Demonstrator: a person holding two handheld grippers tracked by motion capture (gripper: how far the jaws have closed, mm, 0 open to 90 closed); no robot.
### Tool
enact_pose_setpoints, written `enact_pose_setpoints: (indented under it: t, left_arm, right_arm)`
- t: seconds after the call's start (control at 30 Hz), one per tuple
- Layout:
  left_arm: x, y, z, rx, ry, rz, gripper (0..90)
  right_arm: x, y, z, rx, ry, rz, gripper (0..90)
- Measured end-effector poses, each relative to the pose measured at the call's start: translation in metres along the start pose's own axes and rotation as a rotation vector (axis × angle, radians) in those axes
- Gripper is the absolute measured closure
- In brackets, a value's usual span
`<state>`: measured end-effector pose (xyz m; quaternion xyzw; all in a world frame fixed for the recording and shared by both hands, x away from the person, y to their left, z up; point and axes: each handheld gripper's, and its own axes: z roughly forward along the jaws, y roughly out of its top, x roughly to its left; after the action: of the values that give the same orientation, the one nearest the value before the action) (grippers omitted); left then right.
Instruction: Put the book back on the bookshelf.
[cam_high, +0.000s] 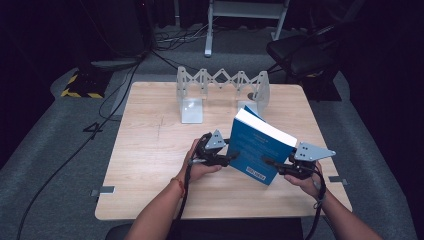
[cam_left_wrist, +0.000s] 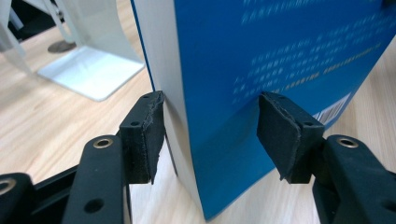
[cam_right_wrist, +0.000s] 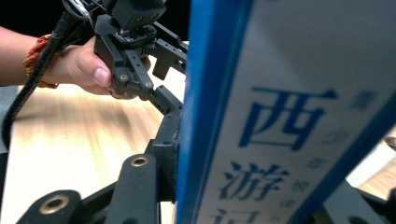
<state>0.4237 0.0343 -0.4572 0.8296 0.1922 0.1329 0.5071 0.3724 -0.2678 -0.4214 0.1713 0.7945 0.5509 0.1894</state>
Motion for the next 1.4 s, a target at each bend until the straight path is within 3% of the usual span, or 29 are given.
enact_pose_setpoints:
  t: [0.13, 0.33, 0.37, 0.4, 0.53, 0.57, 0.63, 0.7, 0.73, 0.8, 0.87, 0.97, 1.0, 1.13, 1.23, 1.4]
  left_arm:
    - [0.0, 0.004, 0.007, -0.008, 0.004, 0.015, 42.3]
    - [-0.001, 0.003, -0.002, -0.013, -0.004, -0.015, 45.4]
    - [-0.001, 0.003, -0.004, -0.007, 0.002, -0.026, 41.8]
    - [-0.001, 0.0, -0.01, 0.013, -0.005, -0.04, 36.4]
    - [-0.003, -0.016, -0.028, 0.127, 0.021, -0.026, 31.1]
    - [-0.003, -0.016, -0.028, 0.127, 0.021, -0.026, 30.0]
    - [-0.001, -0.028, -0.04, 0.18, 0.039, -0.05, 28.3]
    - [0.003, -0.049, -0.058, 0.268, 0.079, -0.076, 22.6]
    - [0.003, -0.049, -0.058, 0.268, 0.079, -0.076, 21.5]
    - [0.006, -0.062, -0.07, 0.312, 0.097, -0.101, 20.3]
    - [0.012, -0.081, -0.086, 0.367, 0.138, -0.126, 20.0]
    - [0.015, -0.09, -0.093, 0.381, 0.158, -0.141, 20.0]
    - [0.018, -0.098, -0.098, 0.377, 0.172, -0.175, 19.1]
    - [0.022, -0.102, -0.101, 0.339, 0.179, -0.216, 19.5]
    - [0.021, -0.103, -0.1, 0.339, 0.181, -0.187, 17.0]
    - [0.022, -0.103, -0.099, 0.341, 0.183, -0.187, 15.7]
  right_arm:
    - [-0.005, -0.003, -0.004, -0.007, -0.02, 0.015, 59.2]
    - [-0.002, -0.004, -0.005, -0.014, -0.029, 0.017, 59.3]
    - [0.0, -0.003, -0.004, -0.013, -0.033, 0.016, 59.4]
    - [0.002, -0.002, -0.004, -0.003, -0.041, 0.014, 59.8]
    - [0.005, -0.001, -0.002, -0.006, -0.05, 0.01, 60.4]
    - [0.005, -0.001, -0.002, -0.006, -0.05, 0.01, 60.4]
    - [0.007, -0.001, 0.0, -0.014, -0.052, 0.015, 60.4]
    - [0.01, 0.0, 0.003, -0.016, -0.058, 0.016, 60.0]
    - [0.01, 0.0, 0.003, -0.016, -0.058, 0.016, 60.0]
    - [0.012, 0.001, 0.005, -0.018, -0.072, 0.013, 60.0]
    - [0.012, 0.002, 0.006, -0.018, -0.077, 0.016, 60.4]
    - [0.011, 0.003, 0.006, -0.015, -0.072, 0.017, 61.1]
    - [0.009, 0.004, 0.008, -0.018, -0.071, 0.03, 61.5]
    - [0.005, 0.008, 0.011, -0.01, -0.071, 0.03, 61.7]
    - [0.001, 0.011, 0.013, -0.005, -0.071, 0.046, 61.8]
    - [-0.012, 0.018, 0.02, -0.01, -0.095, 0.083, 61.9]
